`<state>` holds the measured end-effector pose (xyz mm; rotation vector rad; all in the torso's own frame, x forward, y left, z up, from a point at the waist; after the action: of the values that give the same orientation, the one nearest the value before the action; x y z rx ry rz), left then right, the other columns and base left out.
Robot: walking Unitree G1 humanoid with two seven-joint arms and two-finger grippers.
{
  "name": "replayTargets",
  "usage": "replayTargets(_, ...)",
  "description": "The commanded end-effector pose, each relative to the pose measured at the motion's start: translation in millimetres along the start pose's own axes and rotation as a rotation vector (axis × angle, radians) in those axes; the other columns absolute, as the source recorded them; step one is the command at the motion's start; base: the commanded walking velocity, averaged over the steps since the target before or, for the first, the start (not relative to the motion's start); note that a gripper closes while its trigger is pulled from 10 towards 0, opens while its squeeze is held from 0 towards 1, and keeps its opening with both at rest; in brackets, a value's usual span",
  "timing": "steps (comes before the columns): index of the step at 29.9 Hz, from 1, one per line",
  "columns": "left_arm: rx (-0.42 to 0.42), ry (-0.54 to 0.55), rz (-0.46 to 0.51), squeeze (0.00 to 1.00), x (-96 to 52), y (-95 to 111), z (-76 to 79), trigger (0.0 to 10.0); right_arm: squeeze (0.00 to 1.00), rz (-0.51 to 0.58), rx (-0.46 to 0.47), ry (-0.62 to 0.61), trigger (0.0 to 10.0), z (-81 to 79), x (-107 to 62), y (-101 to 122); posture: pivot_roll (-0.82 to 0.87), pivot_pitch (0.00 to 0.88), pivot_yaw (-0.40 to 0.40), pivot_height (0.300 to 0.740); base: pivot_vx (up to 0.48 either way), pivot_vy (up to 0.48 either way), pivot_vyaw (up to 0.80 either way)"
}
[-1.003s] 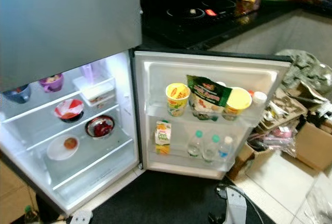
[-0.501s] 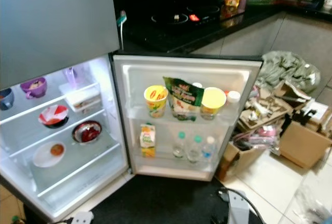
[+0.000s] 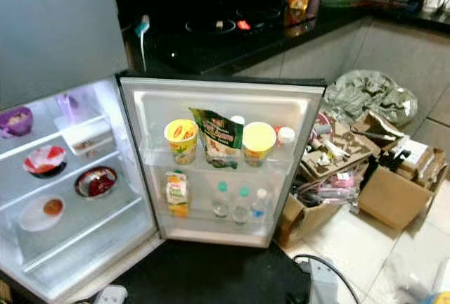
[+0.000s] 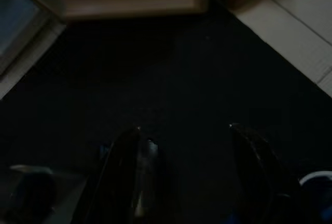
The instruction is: Restocking fridge
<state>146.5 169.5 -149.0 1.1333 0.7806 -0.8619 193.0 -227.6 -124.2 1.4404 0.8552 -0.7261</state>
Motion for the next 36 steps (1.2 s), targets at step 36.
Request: replayTargets(36,-0.006,-0.018,-0.045,0.00,0.0,-13,5.1,10.0,0.00,0.044,-0.010,0.030,10.0,0.6,-0.3,12,-0.06,0.000,-0.001,0.740,0.000,-0.340,0.30)
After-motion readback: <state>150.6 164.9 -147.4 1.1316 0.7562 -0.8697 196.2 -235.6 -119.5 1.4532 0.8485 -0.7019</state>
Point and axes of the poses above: a point about 5 cm out from each wrist's last joint towards the gripper, its own x axis pointing out of the wrist towards the gripper, its own y axis along the axis of the wrist's last joint, z = x × y, the point moved 5 cm from there along x, pointing out of the wrist towards the gripper, and after that the axes turned 12 degrees about -x, right-handed, at the moved point
